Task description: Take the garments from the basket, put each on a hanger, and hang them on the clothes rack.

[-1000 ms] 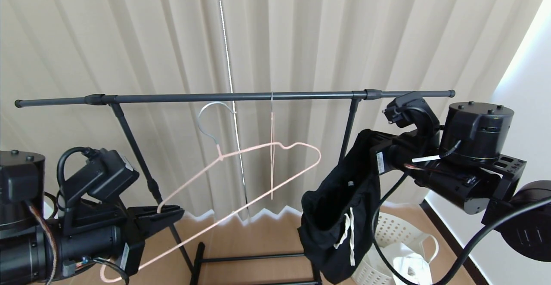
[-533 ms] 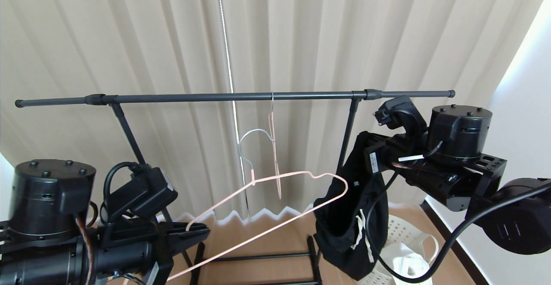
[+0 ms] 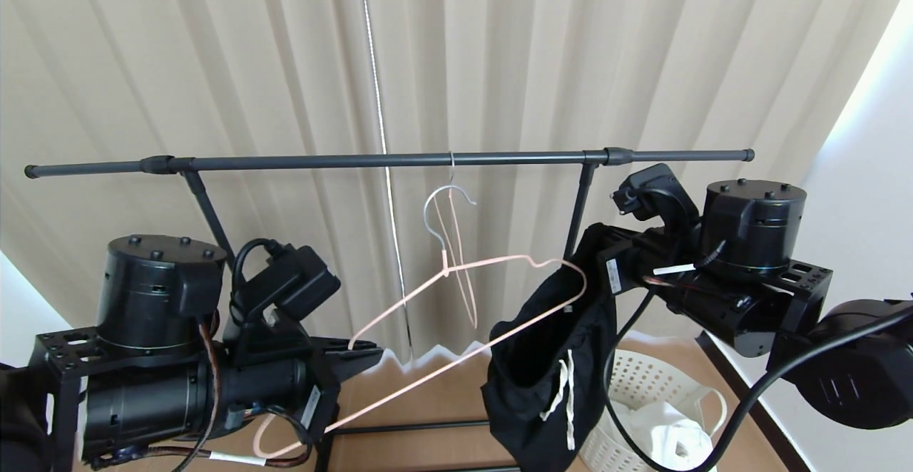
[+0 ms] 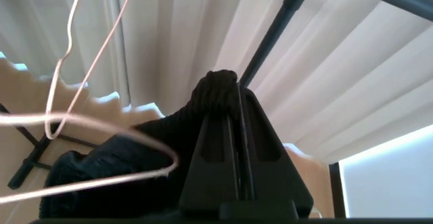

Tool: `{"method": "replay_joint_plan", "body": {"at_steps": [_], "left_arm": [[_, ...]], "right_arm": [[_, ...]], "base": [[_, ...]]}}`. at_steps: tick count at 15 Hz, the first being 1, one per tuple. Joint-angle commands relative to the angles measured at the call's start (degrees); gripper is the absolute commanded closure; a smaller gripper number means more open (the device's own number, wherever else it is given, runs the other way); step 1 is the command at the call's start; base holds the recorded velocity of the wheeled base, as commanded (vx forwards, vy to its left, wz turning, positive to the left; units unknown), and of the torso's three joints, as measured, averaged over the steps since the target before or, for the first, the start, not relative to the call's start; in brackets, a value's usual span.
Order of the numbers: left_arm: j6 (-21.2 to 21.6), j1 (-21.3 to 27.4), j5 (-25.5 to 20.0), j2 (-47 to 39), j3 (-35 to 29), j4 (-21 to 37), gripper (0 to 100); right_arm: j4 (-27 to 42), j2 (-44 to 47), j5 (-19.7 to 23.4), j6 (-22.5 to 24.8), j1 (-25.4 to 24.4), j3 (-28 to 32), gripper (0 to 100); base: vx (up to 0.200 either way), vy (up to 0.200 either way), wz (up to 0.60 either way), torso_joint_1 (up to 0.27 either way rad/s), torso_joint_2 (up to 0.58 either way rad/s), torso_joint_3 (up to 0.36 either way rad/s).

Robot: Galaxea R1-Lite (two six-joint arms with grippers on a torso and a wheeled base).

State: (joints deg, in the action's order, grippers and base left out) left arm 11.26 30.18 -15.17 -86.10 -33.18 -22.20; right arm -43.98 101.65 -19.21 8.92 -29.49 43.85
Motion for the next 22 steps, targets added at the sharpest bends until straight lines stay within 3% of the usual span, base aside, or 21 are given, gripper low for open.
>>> {"method": "replay_joint_plan", "body": {"at_steps": [1,4,6,13,22], "left_arm": [[-2.8,2.8,3.9,-4.9,0.4,-6.5,100],[-5.2,6.4,8.0,-9.5,0.5,-11.9,100],[-5.5,7.4,8.0,-10.6,0.5,-14.3,100],[-5.4,10.7,8.0,-8.6,2.4,-14.6,100],[-5.5,10.2,8.1,-6.1,2.4,-14.6,100]], "right_arm": [[0.0,0.0,0.0,0.0,-0.7,0.0,100],[0.3,0.0,-2.0,0.0,-2.6,0.0,100],[0.0,0.9,-3.2,0.0,-3.7,0.1,100],[0.2,2.9,-6.2,-1.9,-4.4,3.4,100],[-0.1,3.0,-7.1,-2.4,-7.5,2.6,100]], "base": [[0.000,0.000,0.00,0.000,0.00,0.000],[0.000,0.000,0.00,0.000,0.00,0.000],[0.000,0.000,0.00,0.000,0.00,0.000],[0.000,0.000,0.00,0.000,0.00,0.000],[0.000,0.000,0.00,0.000,0.00,0.000]]}}
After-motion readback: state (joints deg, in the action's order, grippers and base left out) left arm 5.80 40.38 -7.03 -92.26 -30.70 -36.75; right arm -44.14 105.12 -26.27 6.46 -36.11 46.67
